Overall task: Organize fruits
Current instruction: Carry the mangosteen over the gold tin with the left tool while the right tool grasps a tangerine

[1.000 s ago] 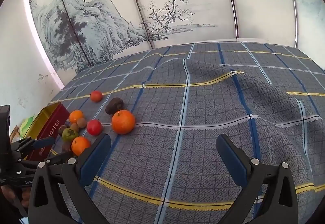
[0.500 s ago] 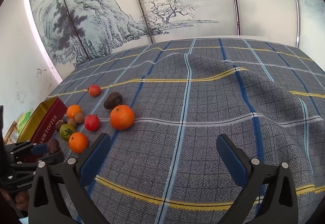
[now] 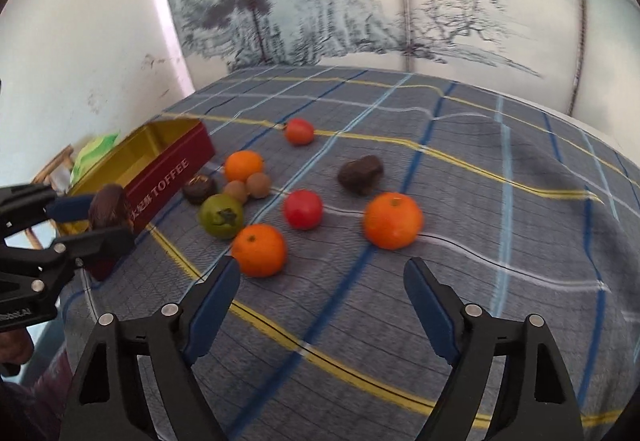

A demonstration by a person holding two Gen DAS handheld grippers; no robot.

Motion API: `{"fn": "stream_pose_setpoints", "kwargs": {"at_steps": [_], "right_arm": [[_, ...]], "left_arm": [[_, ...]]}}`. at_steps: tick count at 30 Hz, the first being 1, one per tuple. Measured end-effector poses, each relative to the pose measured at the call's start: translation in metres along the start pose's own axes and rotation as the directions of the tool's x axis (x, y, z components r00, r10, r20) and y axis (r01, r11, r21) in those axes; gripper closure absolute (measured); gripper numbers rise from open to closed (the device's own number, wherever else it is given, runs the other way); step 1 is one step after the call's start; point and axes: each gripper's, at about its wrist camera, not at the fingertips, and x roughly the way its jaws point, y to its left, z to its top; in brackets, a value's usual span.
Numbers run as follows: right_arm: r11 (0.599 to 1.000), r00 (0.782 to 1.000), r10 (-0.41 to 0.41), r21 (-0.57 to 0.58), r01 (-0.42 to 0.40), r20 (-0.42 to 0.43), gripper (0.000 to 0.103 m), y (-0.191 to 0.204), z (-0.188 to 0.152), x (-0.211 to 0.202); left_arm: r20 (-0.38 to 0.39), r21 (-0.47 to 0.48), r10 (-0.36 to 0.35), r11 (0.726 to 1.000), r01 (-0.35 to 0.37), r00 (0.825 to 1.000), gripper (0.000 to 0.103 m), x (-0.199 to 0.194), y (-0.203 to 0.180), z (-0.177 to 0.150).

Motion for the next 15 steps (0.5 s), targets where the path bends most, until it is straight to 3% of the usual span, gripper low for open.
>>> {"fn": "stream_pose_setpoints", "kwargs": {"at_steps": [15], "right_arm": [[0.996, 0.993, -0.008, -0.085, -0.002, -0.118, 0.035, 0.035, 0.004, 0.044]], "left_arm": [[0.004, -0.053, 0.072, 0.996, -0.072, 0.997, 0.066, -0.006, 0.025, -0.002]]}}
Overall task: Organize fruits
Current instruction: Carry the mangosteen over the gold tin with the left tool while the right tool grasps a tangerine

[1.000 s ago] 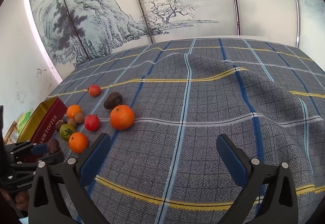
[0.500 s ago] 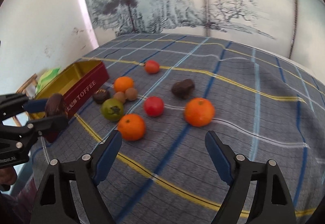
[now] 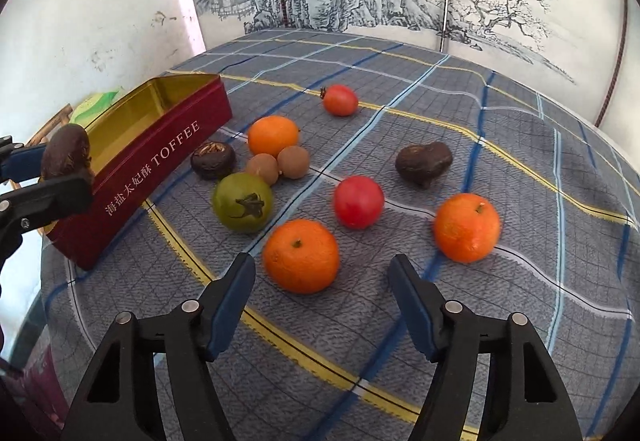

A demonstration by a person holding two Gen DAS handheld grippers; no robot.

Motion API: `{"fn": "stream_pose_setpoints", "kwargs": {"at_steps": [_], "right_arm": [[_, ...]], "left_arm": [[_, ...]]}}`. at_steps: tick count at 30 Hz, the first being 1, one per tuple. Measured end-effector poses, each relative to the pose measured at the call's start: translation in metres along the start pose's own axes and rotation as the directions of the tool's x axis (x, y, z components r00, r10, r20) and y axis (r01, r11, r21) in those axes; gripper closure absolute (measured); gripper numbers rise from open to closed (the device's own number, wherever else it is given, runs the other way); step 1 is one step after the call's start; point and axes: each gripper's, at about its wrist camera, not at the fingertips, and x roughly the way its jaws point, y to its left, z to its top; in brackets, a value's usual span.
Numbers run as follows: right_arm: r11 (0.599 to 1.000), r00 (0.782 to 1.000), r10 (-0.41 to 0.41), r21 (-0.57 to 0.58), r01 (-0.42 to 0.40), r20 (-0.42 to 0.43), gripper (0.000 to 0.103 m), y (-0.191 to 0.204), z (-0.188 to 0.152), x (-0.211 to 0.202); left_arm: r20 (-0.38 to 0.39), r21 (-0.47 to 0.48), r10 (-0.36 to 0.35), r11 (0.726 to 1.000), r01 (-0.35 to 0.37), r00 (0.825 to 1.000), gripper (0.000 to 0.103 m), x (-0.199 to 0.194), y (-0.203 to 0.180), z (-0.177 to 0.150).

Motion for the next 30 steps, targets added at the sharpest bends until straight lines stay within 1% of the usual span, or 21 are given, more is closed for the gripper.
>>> {"fn": "stream_pose_setpoints", "kwargs": {"at_steps": [2, 4, 6, 7, 8, 9, 12, 13, 14, 17, 19, 22, 26, 30], "right_arm": [[1.000, 1.000, -0.005, -0.011, 0.005, -0.015, 0.041, 0.002, 0.002, 0.004], [1.000, 0.999, -0.006, -0.020, 0.006, -0.032, 0.045, 0.005, 0.003, 0.009], [1.000, 0.999, -0.012, -0.029, 0.012, -0.029, 0.049, 0.007, 0.004, 0.011], [0.999, 0.999, -0.017, -0.031, 0.016, -0.029, 0.054, 0.008, 0.004, 0.012], [0.999, 0.999, -0.020, -0.033, 0.019, -0.028, 0.062, 0.008, 0.005, 0.012], [0.999, 0.999, -0.022, -0.037, 0.021, -0.025, 0.064, 0.009, 0.005, 0.013], [0.999, 0.999, -0.038, -0.027, 0.038, -0.011, 0.065, 0.009, 0.005, 0.010], [0.999, 0.999, -0.046, -0.017, 0.046, 0.022, 0.065, 0.008, 0.004, 0.003], [0.999, 0.998, -0.047, -0.007, 0.048, 0.034, 0.065, 0.006, 0.003, -0.001], [0.998, 0.998, -0.050, 0.030, 0.049, 0.029, 0.065, 0.000, -0.005, -0.008], [0.997, 0.999, -0.049, 0.056, 0.047, 0.023, 0.065, -0.006, -0.011, -0.013], [0.995, 0.997, -0.071, 0.078, 0.068, 0.031, 0.065, -0.014, -0.017, -0.021], [0.992, 0.997, -0.063, 0.108, 0.059, 0.034, 0.065, -0.021, -0.019, -0.023], [0.993, 0.997, -0.067, 0.102, 0.062, 0.039, 0.065, -0.020, -0.019, -0.024]], "left_arm": [[0.003, -0.003, 0.008, 1.000, -0.008, 1.000, 0.066, -0.001, 0.003, 0.000], [0.003, -0.005, 0.013, 1.000, -0.013, 1.000, 0.066, -0.001, 0.005, -0.001], [0.002, -0.010, 0.013, 1.000, -0.013, 1.000, 0.066, -0.001, 0.007, -0.001], [0.001, -0.012, 0.013, 1.000, -0.013, 1.000, 0.066, 0.000, 0.009, -0.001], [0.002, -0.014, 0.016, 1.000, -0.016, 1.000, 0.066, -0.001, 0.010, -0.002], [0.002, -0.016, 0.020, 1.000, -0.020, 1.000, 0.066, -0.002, 0.012, -0.003], [-0.001, -0.029, 0.023, 0.999, -0.023, 1.000, 0.066, -0.002, 0.017, -0.002], [-0.002, -0.033, 0.024, 0.999, -0.024, 1.000, 0.066, -0.003, 0.020, -0.001], [-0.005, -0.036, 0.025, 0.999, -0.025, 1.000, 0.066, -0.003, 0.024, 0.000], [-0.011, -0.058, 0.029, 0.998, -0.030, 1.000, 0.066, -0.006, 0.037, 0.004], [-0.017, -0.088, 0.037, 0.995, -0.038, 0.999, 0.066, -0.007, 0.054, 0.009], [-0.024, -0.114, 0.071, 0.991, -0.073, 0.997, 0.066, -0.007, 0.079, 0.013], [-0.062, -0.095, 0.121, 0.987, -0.126, 0.991, 0.066, 0.006, 0.103, 0.019], [-0.097, -0.056, 0.156, 0.985, -0.162, 0.983, 0.066, 0.030, 0.121, 0.027]]}}
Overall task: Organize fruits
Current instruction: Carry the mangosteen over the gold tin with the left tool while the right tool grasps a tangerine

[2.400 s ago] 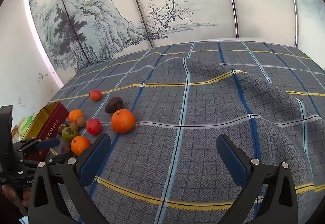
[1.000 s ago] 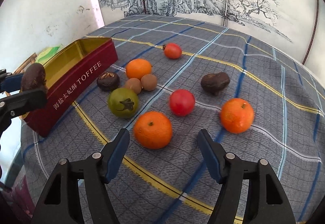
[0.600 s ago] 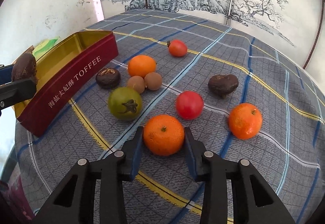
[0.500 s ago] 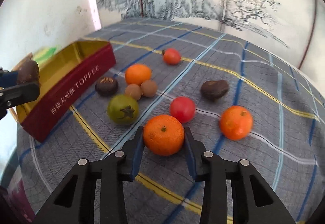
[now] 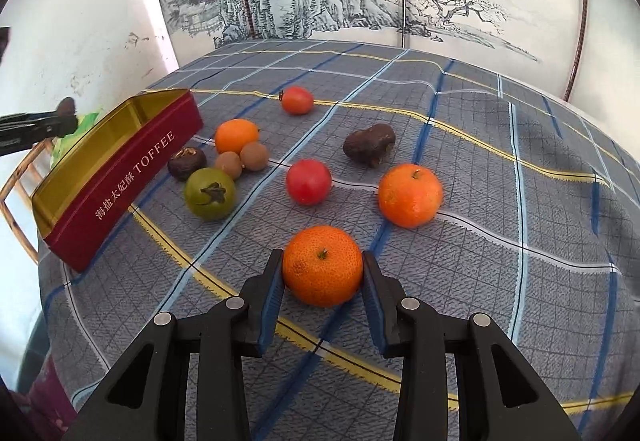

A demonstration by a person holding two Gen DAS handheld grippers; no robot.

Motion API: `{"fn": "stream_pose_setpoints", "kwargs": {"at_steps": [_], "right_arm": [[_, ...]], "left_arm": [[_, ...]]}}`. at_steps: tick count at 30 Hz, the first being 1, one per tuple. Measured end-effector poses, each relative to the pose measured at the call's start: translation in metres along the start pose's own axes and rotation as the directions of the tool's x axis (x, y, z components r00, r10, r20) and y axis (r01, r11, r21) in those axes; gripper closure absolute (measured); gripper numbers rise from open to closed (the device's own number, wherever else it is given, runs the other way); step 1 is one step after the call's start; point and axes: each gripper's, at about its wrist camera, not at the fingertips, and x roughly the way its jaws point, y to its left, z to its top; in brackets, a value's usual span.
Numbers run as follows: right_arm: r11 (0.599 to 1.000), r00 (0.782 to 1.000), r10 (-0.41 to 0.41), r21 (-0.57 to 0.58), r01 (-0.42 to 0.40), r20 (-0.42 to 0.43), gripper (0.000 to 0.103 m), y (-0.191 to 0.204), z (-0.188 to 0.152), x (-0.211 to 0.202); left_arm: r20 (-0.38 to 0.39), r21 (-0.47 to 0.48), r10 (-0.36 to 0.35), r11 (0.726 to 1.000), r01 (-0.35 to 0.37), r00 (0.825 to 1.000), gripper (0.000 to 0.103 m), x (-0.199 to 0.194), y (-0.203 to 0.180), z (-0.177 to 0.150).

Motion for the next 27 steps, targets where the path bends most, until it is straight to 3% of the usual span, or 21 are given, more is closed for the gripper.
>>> {"fn": "stream_pose_setpoints", "kwargs": {"at_steps": [5, 11, 19, 27], "right_arm": [[1.000, 1.000, 0.001, 0.009, -0.001, 0.001, 0.065, -0.001, 0.001, 0.001], [1.000, 1.000, 0.001, 0.021, -0.001, -0.005, 0.065, -0.003, 0.000, 0.001], [1.000, 1.000, -0.010, 0.018, 0.010, -0.014, 0.065, -0.002, 0.001, 0.002], [0.999, 1.000, -0.010, 0.035, 0.010, -0.016, 0.065, -0.005, 0.001, 0.003]], "left_arm": [[-0.067, -0.030, -0.011, 1.000, 0.009, 0.998, 0.066, 0.032, 0.016, 0.014], [-0.100, -0.014, 0.046, 0.999, -0.047, 0.994, 0.066, 0.061, 0.017, 0.029], [-0.154, -0.015, 0.061, 0.998, -0.064, 0.986, 0.066, 0.094, 0.018, 0.041], [-0.119, 0.005, 0.102, 0.995, -0.102, 0.988, 0.062, 0.094, 0.017, 0.045]]}}
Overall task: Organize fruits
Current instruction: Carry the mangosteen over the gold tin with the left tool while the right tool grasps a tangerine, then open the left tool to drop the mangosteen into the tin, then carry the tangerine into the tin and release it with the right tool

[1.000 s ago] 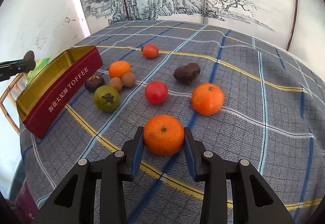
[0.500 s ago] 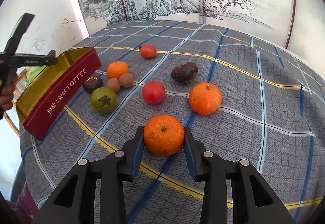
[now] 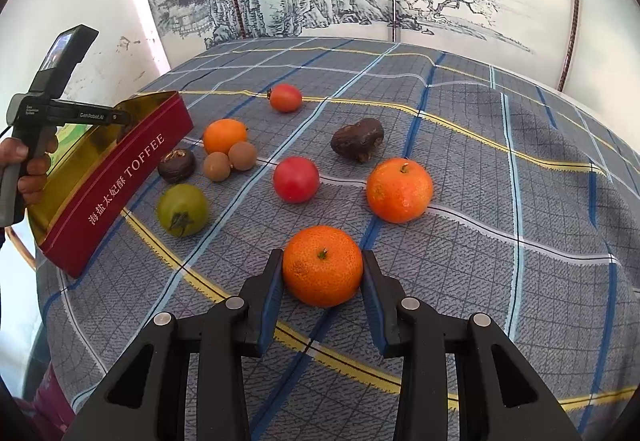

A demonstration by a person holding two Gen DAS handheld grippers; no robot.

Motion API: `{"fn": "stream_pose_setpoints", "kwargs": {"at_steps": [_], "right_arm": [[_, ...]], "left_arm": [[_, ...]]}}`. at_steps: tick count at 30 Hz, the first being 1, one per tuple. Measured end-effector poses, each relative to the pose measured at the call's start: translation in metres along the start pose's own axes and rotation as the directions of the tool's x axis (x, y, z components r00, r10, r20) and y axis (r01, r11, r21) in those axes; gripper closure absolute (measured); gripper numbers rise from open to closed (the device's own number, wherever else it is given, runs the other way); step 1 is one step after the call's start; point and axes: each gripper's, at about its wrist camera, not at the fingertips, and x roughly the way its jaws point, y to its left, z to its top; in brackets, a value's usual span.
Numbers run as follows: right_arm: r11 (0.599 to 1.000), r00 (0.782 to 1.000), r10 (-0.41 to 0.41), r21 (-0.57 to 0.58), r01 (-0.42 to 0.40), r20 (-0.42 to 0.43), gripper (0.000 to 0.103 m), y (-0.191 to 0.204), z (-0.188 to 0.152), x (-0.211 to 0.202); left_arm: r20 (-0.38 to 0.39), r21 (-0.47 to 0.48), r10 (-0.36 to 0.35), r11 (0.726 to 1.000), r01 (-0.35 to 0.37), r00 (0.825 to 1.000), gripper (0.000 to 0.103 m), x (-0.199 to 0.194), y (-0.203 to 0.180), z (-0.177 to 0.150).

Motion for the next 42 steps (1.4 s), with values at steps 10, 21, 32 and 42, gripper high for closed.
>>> {"fn": "stream_pose_setpoints", "kwargs": {"at_steps": [10, 21, 32, 42], "right_arm": [[1.000, 1.000, -0.003, 0.005, 0.003, -0.005, 0.065, 0.000, 0.000, 0.001], [1.000, 1.000, -0.015, 0.005, 0.015, -0.005, 0.065, -0.002, -0.001, 0.003], [1.000, 0.999, -0.002, -0.009, 0.003, 0.037, 0.065, 0.023, 0.009, -0.018], [0.982, 0.981, 0.170, -0.103, -0.160, 0.091, 0.065, 0.092, 0.060, -0.051]], "left_arm": [[0.138, -0.035, -0.054, 0.998, 0.059, 0.989, 0.045, -0.051, 0.007, -0.019], [0.305, -0.114, -0.035, 0.991, 0.073, 0.952, 0.031, -0.132, -0.001, -0.075], [0.334, -0.143, -0.047, 0.985, 0.100, 0.941, 0.024, -0.159, 0.006, -0.101], [0.324, -0.172, -0.057, 0.978, 0.118, 0.944, 0.023, -0.160, 0.022, -0.121]]}}
